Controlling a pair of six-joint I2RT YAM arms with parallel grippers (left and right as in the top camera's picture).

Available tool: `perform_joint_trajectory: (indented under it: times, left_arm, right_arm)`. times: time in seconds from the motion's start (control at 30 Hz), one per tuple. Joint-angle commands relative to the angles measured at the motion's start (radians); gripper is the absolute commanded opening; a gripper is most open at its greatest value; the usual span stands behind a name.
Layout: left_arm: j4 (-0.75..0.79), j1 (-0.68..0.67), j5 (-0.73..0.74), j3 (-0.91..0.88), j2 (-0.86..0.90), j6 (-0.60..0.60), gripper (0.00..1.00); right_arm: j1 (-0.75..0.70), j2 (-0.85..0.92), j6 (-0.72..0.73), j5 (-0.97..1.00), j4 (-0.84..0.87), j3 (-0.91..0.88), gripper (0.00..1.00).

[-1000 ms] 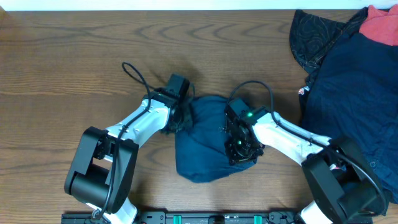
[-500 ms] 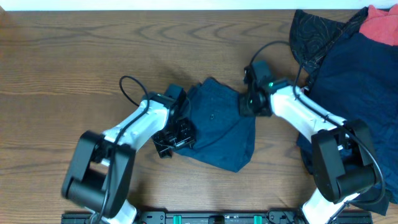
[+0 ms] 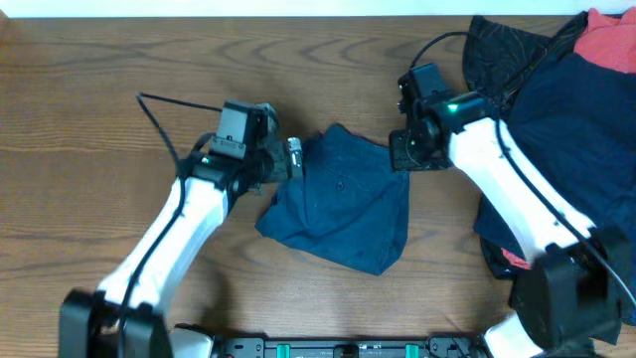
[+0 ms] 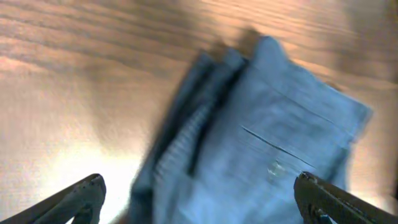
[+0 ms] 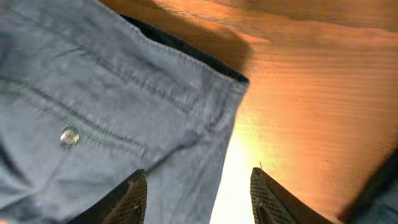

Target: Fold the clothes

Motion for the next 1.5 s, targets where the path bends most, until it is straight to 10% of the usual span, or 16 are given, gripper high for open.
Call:
perform_joint_trajectory:
  times: [0.0,0.37,0.5,0.53,0.73,1.07,1.47]
  left_arm:
    - [0.032,0.033,0.087,-0.002,0.118,0.084,0.98]
    - [0.077,0.023,0.493,-0.004,0.388,0.087,0.95]
    - [0.077,0.010,0.479,-0.004,0.406,0.087,0.13]
    - [0.077,0.013,0.463,-0.003,0.404,0.087,0.06]
    - [0.076,0.130,0.352,0.006,0.363,0.085,0.06]
    - [0.080,0.686,0.150,0.039,0.207,-0.080,0.06]
    - [0.124,1.107,0.178,0.038,0.217,-0.166,0.06]
  right_arm:
    - [0.008,-0.093,-0.007,0.010,-0.027,0.032,0.56]
    - [0.008,-0.171,-0.008,0.010,-0.074,0.028,0.74]
    - [0.008,-0.171,-0.008,0.010,-0.076,0.028,0.73]
    - [0.008,-0.171,-0.008,0.011,-0.079,0.028,0.73]
    - [0.008,-0.171,-0.011,0.033,-0.112,0.028,0.72]
    - [0.007,-0.171,-0.011,0.059,-0.133,0.028,0.72]
    - [0.007,-0.171,-0.011,0.058,-0.138,0.028,0.71]
